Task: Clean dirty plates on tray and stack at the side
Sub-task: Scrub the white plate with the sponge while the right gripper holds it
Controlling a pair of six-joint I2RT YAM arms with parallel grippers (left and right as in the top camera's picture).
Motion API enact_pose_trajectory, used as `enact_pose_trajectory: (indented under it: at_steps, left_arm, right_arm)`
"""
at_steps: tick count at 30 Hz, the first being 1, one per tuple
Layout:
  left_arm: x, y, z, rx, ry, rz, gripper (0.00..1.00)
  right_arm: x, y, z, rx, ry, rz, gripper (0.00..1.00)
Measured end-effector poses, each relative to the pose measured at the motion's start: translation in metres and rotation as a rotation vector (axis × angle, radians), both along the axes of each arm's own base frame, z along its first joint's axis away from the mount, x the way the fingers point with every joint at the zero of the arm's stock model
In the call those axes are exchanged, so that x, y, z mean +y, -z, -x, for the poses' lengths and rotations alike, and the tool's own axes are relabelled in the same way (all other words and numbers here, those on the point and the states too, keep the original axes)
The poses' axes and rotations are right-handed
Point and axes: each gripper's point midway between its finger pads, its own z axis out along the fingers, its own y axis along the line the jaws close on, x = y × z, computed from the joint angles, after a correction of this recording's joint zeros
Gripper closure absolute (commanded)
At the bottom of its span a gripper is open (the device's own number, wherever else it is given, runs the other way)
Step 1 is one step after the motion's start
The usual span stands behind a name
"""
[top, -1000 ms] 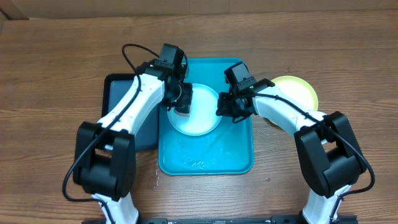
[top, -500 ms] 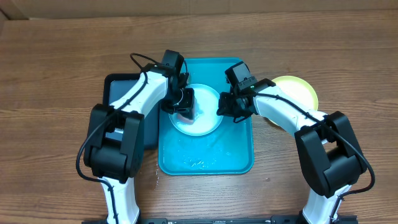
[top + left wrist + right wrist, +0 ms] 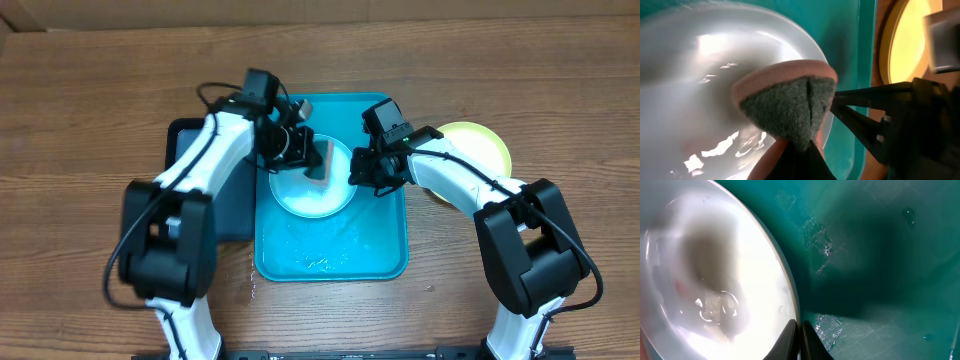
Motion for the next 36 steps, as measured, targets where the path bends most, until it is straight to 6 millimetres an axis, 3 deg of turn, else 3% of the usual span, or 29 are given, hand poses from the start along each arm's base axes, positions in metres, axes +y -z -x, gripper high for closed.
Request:
enact_pose_trajectory:
  at_steps: [2, 5, 10, 18, 28, 36]
  left_arm:
    - [0.011, -0.012, -0.003, -0.048, -0.021, -0.066, 0.96]
    - [0.021, -0.013, -0.007, -0.093, -0.036, -0.173, 0.96]
    - [0.031, 0.009, -0.004, -0.115, -0.031, -0.347, 0.95]
    - [0.041, 0.060, -0.007, -0.068, -0.020, -0.464, 0.96]
    - [0.026, 0.063, -0.010, -0.065, 0.048, -0.315, 0.96]
    - [0.009, 0.046, -0.010, -0.061, 0.078, -0.120, 0.96]
  right_arm:
    - [0.001, 0.000, 0.000, -0.001, -0.001, -0.004, 0.96]
    - [0.001, 0.000, 0.000, 0.001, -0.002, -0.006, 0.96]
    - [0.001, 0.000, 0.000, 0.001, -0.003, -0.007, 0.96]
    - [0.001, -0.001, 0.000, 0.001, -0.004, -0.008, 0.96]
    - [-0.002, 0.001, 0.000, 0.002, 0.004, 0.006, 0.96]
    - [-0.001, 0.001, 0.000, 0.000, 0.003, 0.002, 0.96]
